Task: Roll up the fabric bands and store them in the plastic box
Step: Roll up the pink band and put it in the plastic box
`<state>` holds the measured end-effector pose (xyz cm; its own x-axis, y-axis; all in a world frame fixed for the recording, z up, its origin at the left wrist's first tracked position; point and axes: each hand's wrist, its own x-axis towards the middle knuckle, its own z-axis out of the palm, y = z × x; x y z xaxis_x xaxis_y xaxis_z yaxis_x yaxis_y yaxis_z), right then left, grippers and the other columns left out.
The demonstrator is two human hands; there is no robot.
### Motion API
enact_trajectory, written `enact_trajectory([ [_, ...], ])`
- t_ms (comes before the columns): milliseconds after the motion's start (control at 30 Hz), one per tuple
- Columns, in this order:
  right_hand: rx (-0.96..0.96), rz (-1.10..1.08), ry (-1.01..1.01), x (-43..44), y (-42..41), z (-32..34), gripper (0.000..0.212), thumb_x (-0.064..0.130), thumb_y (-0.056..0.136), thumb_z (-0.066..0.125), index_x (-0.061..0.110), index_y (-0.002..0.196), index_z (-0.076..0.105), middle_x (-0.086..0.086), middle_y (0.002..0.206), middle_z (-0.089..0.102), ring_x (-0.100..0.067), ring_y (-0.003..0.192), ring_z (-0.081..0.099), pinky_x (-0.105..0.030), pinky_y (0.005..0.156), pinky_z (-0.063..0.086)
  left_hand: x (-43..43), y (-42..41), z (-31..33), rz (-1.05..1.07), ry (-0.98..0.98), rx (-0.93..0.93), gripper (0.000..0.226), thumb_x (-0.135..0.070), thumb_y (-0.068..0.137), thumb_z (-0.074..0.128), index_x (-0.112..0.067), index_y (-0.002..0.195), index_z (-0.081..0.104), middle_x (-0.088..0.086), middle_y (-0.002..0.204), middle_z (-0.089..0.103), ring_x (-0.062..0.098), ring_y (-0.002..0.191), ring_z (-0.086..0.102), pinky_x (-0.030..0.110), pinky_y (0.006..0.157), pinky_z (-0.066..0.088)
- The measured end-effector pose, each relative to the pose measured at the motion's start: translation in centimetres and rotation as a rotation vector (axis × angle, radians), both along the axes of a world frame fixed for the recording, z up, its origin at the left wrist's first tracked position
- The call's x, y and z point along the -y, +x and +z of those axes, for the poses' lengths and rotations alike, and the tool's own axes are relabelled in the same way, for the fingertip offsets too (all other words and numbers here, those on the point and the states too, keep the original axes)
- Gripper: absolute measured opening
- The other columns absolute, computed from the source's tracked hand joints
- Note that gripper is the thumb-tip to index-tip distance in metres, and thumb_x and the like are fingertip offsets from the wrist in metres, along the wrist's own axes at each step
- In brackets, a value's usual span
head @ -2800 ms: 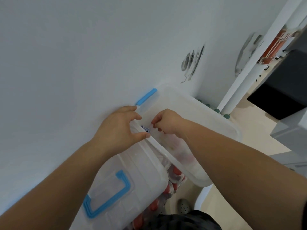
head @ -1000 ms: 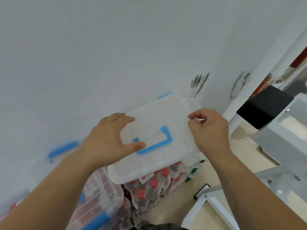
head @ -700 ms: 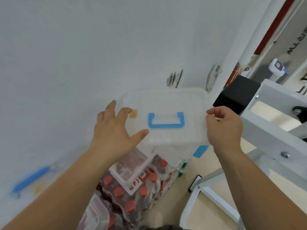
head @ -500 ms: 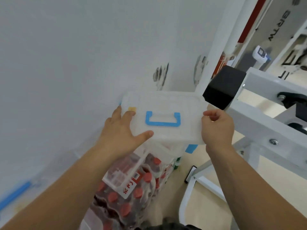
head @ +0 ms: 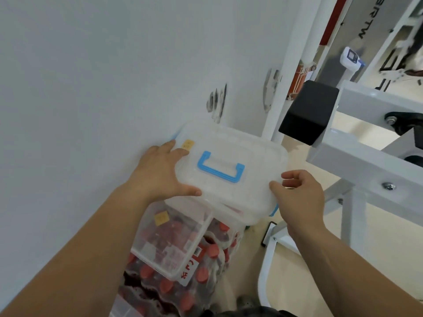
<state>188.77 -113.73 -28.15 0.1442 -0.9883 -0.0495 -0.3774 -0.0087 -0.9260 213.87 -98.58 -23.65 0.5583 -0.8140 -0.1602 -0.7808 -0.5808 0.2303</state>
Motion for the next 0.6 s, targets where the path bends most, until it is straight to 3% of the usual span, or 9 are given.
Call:
enact_trajectory([
  [200, 0.019, -0.032, 0.029, -0.4, -0.3, -0.7, 0.02, 0.033, 0.079, 0.081, 0.034, 0.091, 0.065, 0.007, 0.086, 0.068, -0.013, 0.082, 0.067, -0.041, 0.077, 0.059, 0.0, -0.6, -1.0, 0.071, -0.091, -0.03, 0.122, -0.11, 0.044, 0.025, -0.043, 0.145, 0.043, -0.001, 0.167, 0.023, 0.029, 0.149, 0.024, 0.048, 0.121, 0.025],
  [333, 0.027, -0.054, 0.053, -0.6, -0.7, -1.5, 0.023, 0.036, 0.081, 0.08, 0.035, 0.097, 0.064, 0.005, 0.079, 0.067, -0.012, 0.077, 0.068, -0.032, 0.07, 0.053, 0.3, -1.0, -1.8, 0.096, -0.157, 0.007, 0.109, -0.099, 0.063, 0.028, -0.03, 0.144, 0.048, 0.005, 0.159, 0.038, 0.029, 0.143, 0.033, 0.046, 0.118, 0.03],
  [433, 0.051, -0.04, 0.099, -0.4, -1.0, -1.8, 0.029, 0.036, 0.085, 0.078, 0.032, 0.109, 0.064, 0.004, 0.079, 0.066, -0.011, 0.077, 0.067, -0.027, 0.065, 0.047, 0.0, -1.1, -2.4, 0.099, -0.13, -0.001, 0.107, -0.093, 0.065, 0.039, -0.029, 0.151, 0.041, 0.004, 0.161, 0.032, 0.03, 0.143, 0.028, 0.044, 0.117, 0.029],
  [533, 0.115, -0.023, 0.148, -0.3, -0.8, -1.9, 0.027, 0.034, 0.088, 0.075, 0.032, 0.114, 0.066, 0.005, 0.095, 0.065, -0.012, 0.088, 0.066, -0.024, 0.066, 0.047, 0.1, -1.2, -2.9, 0.1, -0.101, -0.006, 0.103, -0.089, 0.07, 0.044, -0.033, 0.156, 0.032, 0.004, 0.166, 0.022, 0.032, 0.148, 0.02, 0.045, 0.121, 0.023],
  [600, 0.154, -0.036, 0.209, -0.3, -0.7, -1.9, 0.03, 0.036, 0.09, 0.075, 0.034, 0.117, 0.064, 0.006, 0.111, 0.061, -0.014, 0.098, 0.064, -0.029, 0.071, 0.054, 0.2, -1.2, -3.2, 0.107, -0.108, -0.02, 0.1, -0.088, 0.074, 0.043, -0.034, 0.157, 0.029, 0.004, 0.168, 0.018, 0.032, 0.151, 0.016, 0.046, 0.123, 0.019],
])
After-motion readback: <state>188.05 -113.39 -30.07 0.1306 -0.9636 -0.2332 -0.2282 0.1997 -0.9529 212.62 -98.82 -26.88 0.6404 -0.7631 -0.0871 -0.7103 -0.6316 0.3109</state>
